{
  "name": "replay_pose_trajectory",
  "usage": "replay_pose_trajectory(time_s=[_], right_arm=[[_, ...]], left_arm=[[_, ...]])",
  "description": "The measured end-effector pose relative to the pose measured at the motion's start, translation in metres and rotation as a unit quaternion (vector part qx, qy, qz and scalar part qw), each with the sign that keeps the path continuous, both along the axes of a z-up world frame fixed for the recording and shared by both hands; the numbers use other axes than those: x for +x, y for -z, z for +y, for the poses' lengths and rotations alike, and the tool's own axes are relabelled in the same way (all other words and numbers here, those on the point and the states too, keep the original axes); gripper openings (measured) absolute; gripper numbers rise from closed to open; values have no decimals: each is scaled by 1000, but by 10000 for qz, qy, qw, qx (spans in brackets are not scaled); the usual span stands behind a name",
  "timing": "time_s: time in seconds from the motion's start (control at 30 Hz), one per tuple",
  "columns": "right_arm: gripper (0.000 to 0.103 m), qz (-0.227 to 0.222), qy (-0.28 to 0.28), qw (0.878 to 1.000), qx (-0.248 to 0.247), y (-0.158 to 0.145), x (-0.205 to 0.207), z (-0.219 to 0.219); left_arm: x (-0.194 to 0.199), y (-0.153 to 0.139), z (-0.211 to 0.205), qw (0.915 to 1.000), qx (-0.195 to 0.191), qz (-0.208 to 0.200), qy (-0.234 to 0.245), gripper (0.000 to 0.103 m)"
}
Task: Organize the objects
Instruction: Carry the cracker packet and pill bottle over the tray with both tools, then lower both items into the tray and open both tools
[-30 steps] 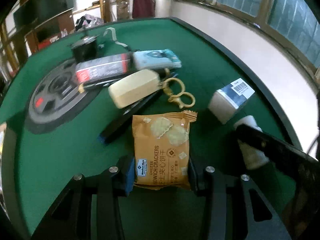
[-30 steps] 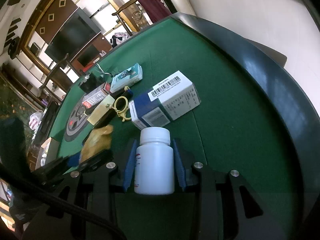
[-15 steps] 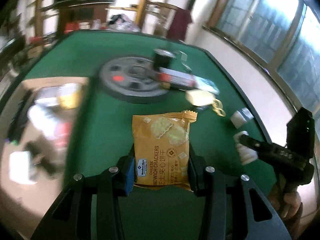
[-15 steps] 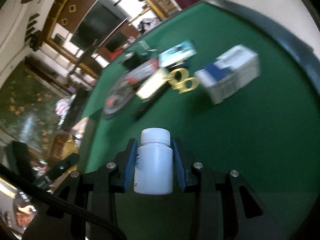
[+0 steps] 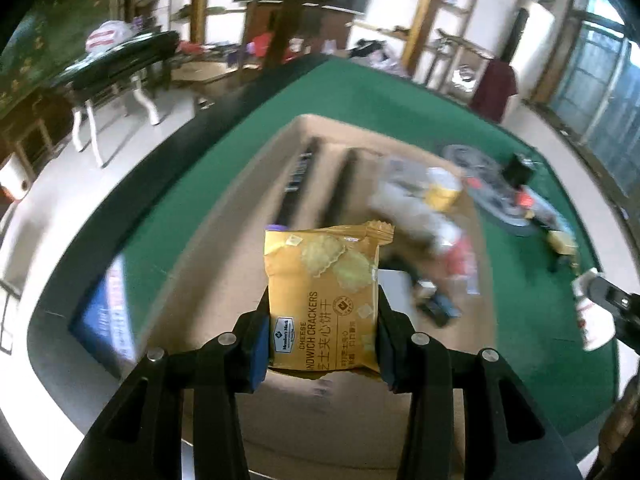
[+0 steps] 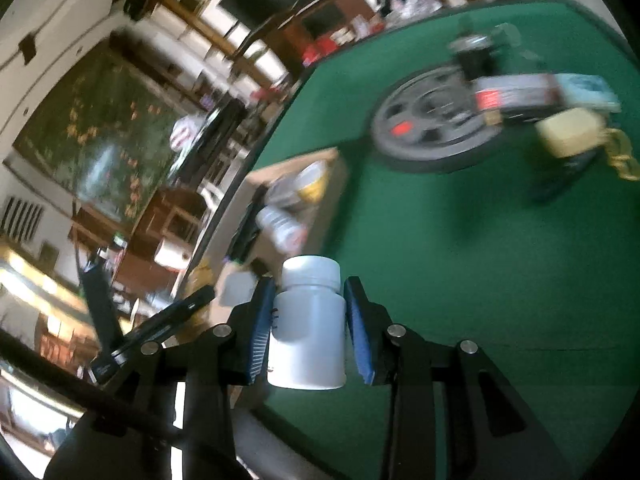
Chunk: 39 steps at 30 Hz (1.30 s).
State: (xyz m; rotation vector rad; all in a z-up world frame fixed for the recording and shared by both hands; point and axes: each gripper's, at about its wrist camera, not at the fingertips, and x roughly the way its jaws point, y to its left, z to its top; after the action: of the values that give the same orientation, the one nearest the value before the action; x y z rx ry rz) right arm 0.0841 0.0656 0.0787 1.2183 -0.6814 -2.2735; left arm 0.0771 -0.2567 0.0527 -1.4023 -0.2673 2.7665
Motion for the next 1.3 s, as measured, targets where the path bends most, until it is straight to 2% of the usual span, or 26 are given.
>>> replay_pose_trajectory(time_s=[0.27,0.4,0.67,0.83,0.93,1.03,1.13,1.2,1.3], right_arm=[[34,-317,-506,9976,350,20,-38,-84],[34,-384,-572,9955,651,29,-58,-112],[34,-208,-645,9871,1450,31,-97,-156],[34,-63,-742,9799,1850,34,-109,-178],[34,-4,-761,9761,2034,36,-111,-183],[34,-40,-703,9778,1972,37,-113,-177],[34,-134,-644,9843,1641,34,-114,-169],[34,-127,-609,9873,1462,28,-111,-159],[36,36,-509,9881,1452,9,-103,-145]], left_arm=[[-25,27,-19,9989,-301,-366,-43,39],[-24,28,-15,9985,-474,-278,22,40],[-8,11,-35,9999,104,-24,-15,49],[5,-4,-50,9984,503,197,-157,53],[10,-10,-55,9974,609,292,-256,58],[13,-15,-59,9957,767,412,-332,60],[12,-17,-59,9945,884,426,-354,64],[12,-16,-57,9943,931,385,-350,65],[14,-18,-49,9944,928,386,-312,65]])
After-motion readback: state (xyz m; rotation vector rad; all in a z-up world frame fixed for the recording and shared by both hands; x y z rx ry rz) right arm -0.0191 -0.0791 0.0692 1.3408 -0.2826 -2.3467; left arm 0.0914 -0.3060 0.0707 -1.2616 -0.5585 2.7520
